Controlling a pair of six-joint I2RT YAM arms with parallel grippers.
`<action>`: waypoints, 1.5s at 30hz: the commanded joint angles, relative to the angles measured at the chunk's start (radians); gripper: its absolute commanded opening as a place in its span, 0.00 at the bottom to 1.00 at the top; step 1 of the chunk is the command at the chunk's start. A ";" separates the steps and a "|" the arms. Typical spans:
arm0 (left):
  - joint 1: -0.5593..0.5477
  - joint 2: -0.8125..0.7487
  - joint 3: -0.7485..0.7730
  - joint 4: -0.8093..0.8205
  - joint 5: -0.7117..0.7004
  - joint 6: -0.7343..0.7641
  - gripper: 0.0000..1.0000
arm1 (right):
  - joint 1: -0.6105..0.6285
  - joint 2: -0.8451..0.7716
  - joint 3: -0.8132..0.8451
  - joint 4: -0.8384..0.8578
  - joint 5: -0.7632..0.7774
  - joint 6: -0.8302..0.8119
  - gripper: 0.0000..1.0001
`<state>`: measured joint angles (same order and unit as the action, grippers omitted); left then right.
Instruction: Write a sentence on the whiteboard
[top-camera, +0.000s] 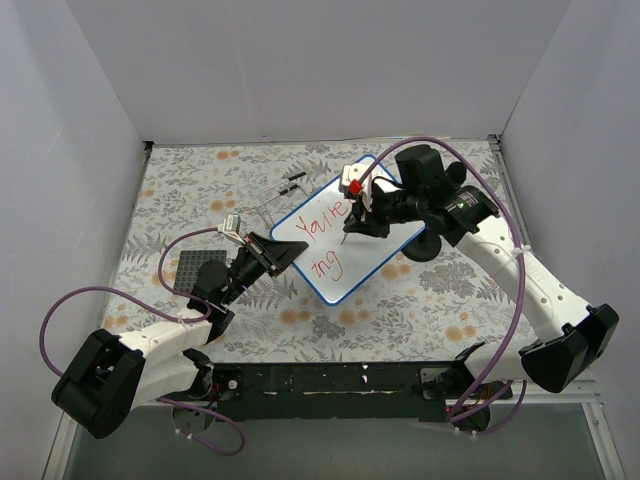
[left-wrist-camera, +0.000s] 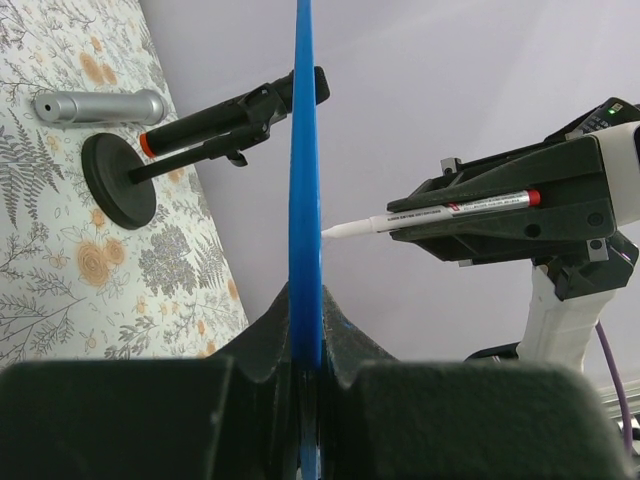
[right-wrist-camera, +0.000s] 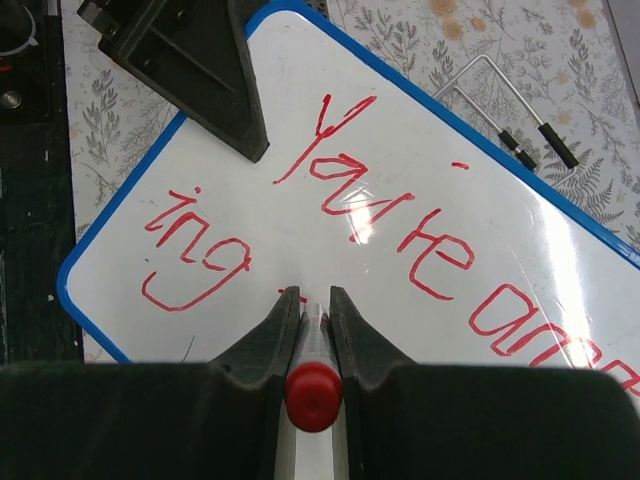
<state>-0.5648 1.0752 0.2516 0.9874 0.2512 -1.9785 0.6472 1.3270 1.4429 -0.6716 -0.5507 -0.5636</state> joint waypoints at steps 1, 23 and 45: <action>0.005 -0.035 0.026 0.131 -0.007 -0.100 0.00 | -0.006 0.023 0.045 0.012 -0.067 0.004 0.01; 0.005 -0.038 0.026 0.120 -0.010 -0.094 0.00 | -0.007 -0.025 -0.024 0.010 -0.038 0.002 0.01; 0.005 -0.047 0.038 0.092 -0.012 -0.079 0.00 | -0.015 -0.069 -0.063 -0.036 0.020 -0.039 0.01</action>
<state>-0.5621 1.0752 0.2516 0.9527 0.2462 -1.9739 0.6426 1.2556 1.3350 -0.7063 -0.5915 -0.5991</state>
